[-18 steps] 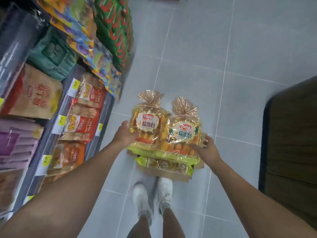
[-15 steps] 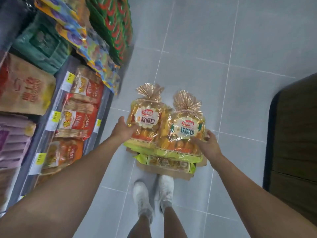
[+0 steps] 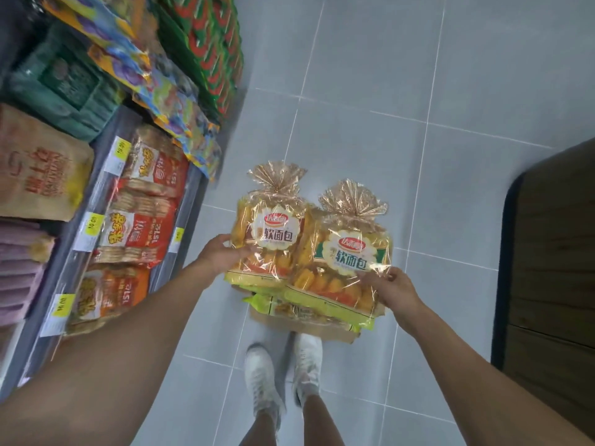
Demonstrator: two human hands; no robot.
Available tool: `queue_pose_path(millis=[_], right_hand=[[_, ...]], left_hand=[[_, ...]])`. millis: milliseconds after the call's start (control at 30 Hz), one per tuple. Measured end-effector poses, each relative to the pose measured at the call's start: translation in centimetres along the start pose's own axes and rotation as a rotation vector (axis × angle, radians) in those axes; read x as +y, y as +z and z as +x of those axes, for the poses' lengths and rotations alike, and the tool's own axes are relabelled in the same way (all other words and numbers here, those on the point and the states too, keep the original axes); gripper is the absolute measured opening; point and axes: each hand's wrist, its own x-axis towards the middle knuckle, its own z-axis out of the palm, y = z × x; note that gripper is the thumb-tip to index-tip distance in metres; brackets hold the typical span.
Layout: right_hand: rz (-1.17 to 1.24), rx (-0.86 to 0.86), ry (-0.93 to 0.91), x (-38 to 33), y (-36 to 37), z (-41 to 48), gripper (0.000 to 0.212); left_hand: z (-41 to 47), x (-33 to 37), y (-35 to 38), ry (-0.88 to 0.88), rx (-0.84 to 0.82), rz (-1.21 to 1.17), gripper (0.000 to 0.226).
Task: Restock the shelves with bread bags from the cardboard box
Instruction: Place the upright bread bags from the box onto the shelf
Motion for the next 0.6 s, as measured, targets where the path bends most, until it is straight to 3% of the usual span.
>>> queue_pose_path(millis=[67,200,267,600], right_hand=[[0.063,-0.023,0.038,0.0,-0.5,-0.9,0.055],[0.088,-0.061,0.037,-0.4,-0.9,-3.2,0.042],[0.061,-0.083,0.034,-0.6,-1.0,-4.2,0.040],[-0.088,-0.074,-0.057,-2.8,-2.2,-10.3,0.040]], left_hand=[[-0.8,-0.1,0.0,0.005,-0.026,0.002,0.083],[-3.0,-0.1,0.2,0.039,-0.045,-0.021,0.052],[-4.7,0.4,0.6,0.045,-0.026,-0.032,0.048],[-12.3,0.6,1.1,0.072,-0.087,-0.015,0.093]])
